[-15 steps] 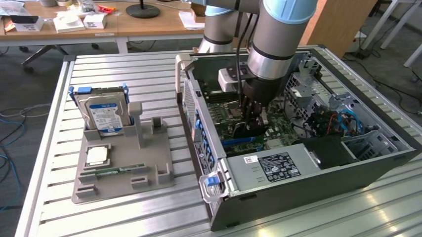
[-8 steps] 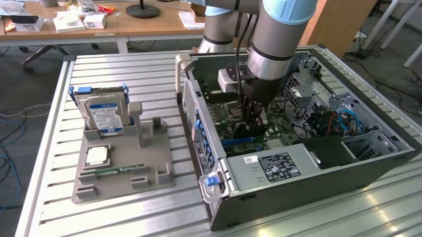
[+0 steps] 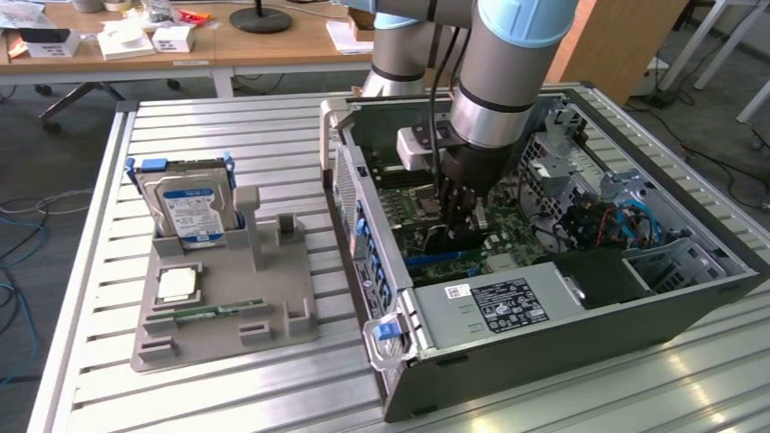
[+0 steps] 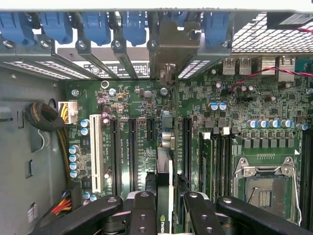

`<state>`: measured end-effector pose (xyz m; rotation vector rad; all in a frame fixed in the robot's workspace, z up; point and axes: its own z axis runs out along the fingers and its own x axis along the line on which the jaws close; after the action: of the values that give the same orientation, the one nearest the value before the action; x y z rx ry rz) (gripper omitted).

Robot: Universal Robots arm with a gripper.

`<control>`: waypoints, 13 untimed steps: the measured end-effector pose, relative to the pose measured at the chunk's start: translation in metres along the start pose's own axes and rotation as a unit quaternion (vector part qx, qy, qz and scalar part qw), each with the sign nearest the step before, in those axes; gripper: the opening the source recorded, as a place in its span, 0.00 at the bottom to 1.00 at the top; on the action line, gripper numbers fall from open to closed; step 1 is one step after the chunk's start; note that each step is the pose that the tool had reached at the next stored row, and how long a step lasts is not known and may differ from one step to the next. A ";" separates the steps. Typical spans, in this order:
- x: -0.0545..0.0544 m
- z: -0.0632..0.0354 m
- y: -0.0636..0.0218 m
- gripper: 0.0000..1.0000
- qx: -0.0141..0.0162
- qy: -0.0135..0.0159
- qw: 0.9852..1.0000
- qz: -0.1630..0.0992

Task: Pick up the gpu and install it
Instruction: 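Insert the gpu into the slot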

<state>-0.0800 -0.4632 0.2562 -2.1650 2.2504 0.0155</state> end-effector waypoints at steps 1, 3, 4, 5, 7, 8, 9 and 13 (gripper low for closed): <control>0.000 0.0002 0.0000 0.26 0.000 0.000 1.000 0.000; 0.000 0.0002 0.0000 0.26 0.000 0.000 1.000 0.000; 0.000 0.0003 0.0000 0.26 0.000 0.000 1.000 0.000; 0.000 0.0007 0.0000 0.26 0.000 0.000 1.000 0.000; 0.000 0.0008 0.0000 0.26 0.000 0.000 1.000 0.000; 0.000 0.0008 0.0000 0.26 0.000 0.000 1.000 0.000; 0.000 0.0008 0.0000 0.26 0.000 0.000 1.000 0.000; 0.000 0.0019 0.0000 0.26 0.000 0.000 1.000 0.000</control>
<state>-0.0800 -0.4632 0.2543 -2.1649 2.2503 0.0156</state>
